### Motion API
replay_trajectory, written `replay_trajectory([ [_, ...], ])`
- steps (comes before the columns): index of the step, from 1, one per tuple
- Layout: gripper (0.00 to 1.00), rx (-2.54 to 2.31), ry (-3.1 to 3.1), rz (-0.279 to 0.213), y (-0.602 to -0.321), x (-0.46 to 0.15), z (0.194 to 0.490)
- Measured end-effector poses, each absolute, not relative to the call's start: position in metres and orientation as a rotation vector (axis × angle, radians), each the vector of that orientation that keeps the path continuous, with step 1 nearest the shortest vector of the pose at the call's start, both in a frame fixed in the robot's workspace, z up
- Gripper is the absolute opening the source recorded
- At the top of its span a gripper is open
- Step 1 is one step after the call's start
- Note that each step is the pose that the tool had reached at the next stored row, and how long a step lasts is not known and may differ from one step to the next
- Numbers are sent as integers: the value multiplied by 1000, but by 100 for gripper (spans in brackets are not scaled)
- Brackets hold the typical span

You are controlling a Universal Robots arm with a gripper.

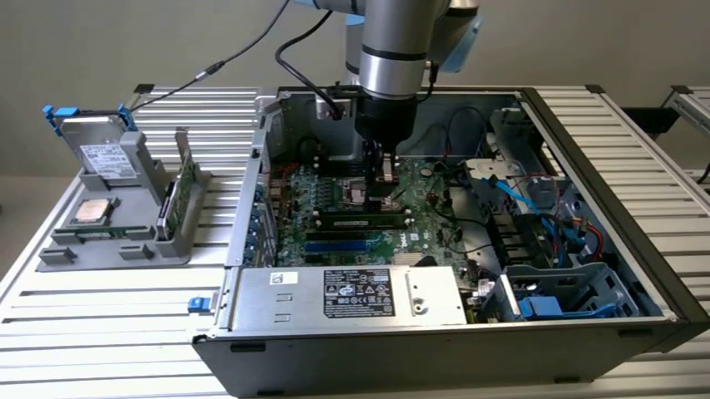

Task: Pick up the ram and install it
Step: 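Press down the ram until it locks into place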

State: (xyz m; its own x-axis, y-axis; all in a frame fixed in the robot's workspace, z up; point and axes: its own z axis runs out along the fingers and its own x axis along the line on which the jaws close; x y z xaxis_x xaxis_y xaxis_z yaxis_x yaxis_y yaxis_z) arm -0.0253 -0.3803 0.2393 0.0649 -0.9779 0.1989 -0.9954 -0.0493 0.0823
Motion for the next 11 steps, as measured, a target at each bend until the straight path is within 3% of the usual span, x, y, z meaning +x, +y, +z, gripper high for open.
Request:
replay_trajectory([
  [11,10,2139,-2018,131,-381,-26,239],
])
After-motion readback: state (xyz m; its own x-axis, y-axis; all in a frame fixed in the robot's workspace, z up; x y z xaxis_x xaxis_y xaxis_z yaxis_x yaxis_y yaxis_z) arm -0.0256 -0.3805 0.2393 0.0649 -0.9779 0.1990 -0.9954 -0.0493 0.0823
